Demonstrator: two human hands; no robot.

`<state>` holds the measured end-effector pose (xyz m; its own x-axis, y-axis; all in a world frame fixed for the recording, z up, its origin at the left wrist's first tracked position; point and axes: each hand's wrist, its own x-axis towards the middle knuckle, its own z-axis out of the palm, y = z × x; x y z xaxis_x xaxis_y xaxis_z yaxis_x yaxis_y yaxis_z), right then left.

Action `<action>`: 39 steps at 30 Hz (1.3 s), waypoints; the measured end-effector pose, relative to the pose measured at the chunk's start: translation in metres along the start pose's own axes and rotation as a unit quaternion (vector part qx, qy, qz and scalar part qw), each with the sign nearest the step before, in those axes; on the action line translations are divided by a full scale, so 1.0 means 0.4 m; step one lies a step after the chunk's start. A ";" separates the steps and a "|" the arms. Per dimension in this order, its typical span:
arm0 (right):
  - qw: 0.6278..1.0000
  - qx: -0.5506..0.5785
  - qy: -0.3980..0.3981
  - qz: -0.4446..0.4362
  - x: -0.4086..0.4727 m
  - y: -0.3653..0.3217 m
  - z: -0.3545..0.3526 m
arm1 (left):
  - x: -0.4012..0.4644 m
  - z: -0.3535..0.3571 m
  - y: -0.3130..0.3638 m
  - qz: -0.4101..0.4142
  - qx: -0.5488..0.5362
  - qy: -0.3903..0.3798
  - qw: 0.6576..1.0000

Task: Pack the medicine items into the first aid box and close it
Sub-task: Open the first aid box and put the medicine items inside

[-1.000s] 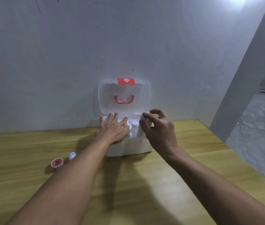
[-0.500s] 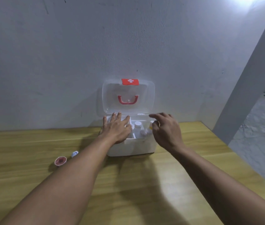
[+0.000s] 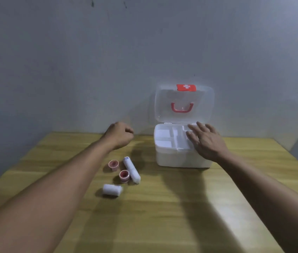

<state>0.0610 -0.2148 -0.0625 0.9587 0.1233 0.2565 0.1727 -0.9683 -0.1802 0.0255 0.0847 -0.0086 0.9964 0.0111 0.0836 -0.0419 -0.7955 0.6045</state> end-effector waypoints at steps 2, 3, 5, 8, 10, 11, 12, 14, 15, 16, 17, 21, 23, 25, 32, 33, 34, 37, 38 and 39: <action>1.000 -0.002 0.006 0.000 0.001 -0.001 0.001 | -0.024 -0.033 -0.051 -0.034 0.029 -0.058 0.997; 1.000 -0.001 0.009 0.002 0.001 -0.003 0.000 | -0.036 -0.042 -0.074 -0.044 0.033 -0.087 0.995; 1.000 0.001 0.010 0.006 -0.006 -0.006 -0.003 | -0.058 -0.044 -0.110 -0.051 0.036 -0.130 0.990; 1.000 0.004 0.016 -0.005 -0.015 -0.019 -0.015 | -0.077 -0.013 -0.149 -0.055 0.045 -0.139 0.988; 1.000 -0.005 0.019 -0.013 -0.023 -0.028 -0.023 | -0.086 0.011 -0.167 -0.047 0.060 -0.136 0.988; 1.000 -0.009 0.022 -0.019 -0.026 -0.033 -0.028 | -0.089 0.020 -0.173 -0.039 0.073 -0.131 0.988; 0.999 -0.010 0.024 -0.022 -0.029 -0.036 -0.033 | -0.093 0.027 -0.178 -0.033 0.086 -0.122 0.988; 1.000 -0.005 0.025 -0.017 -0.034 -0.040 -0.038 | -0.103 0.035 -0.181 -0.024 0.103 -0.098 0.990; 1.000 -0.002 0.024 -0.014 -0.036 -0.042 -0.040 | -0.106 0.039 -0.184 -0.022 0.105 -0.087 0.990; 1.000 -0.001 0.024 -0.013 -0.038 -0.044 -0.041 | -0.111 0.040 -0.186 -0.023 0.100 -0.085 0.991; 1.000 0.001 0.026 -0.012 -0.042 -0.046 -0.042 | -0.117 0.039 -0.187 -0.022 0.088 -0.094 0.991; 0.999 0.020 0.035 -0.006 -0.045 -0.045 -0.046 | -0.136 0.021 -0.179 0.003 0.050 -0.177 0.983; 0.999 0.028 0.031 0.000 -0.041 -0.038 -0.042 | -0.142 0.017 -0.172 0.014 0.042 -0.209 0.977; 0.999 0.036 0.034 0.004 -0.041 -0.039 -0.039 | -0.144 0.024 -0.170 0.013 0.044 -0.210 0.977; 0.998 0.053 0.034 0.020 -0.046 -0.045 -0.042 | -0.146 0.064 -0.158 -0.002 0.051 -0.108 0.993; 0.998 0.054 0.034 0.020 -0.046 -0.044 -0.042 | -0.145 0.062 -0.154 0.002 0.055 -0.104 0.993; 0.998 0.053 0.033 0.019 -0.047 -0.043 -0.041 | -0.141 0.057 -0.148 0.008 0.058 -0.098 0.994; 0.998 0.051 0.034 0.017 -0.047 -0.042 -0.039 | -0.119 0.024 -0.098 0.040 0.045 -0.062 0.996; 0.998 0.049 0.036 0.017 -0.048 -0.042 -0.040 | -0.105 0.012 -0.072 0.060 0.041 -0.050 0.996; 0.998 0.050 0.035 0.019 -0.048 -0.043 -0.040 | -0.091 0.003 -0.041 0.081 0.037 -0.043 0.995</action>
<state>0.0361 -0.2041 -0.0492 0.9473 0.0672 0.3132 0.1608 -0.9454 -0.2834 -0.0098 0.0966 -0.0228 0.9799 -0.1691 0.1054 -0.1993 -0.8251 0.5286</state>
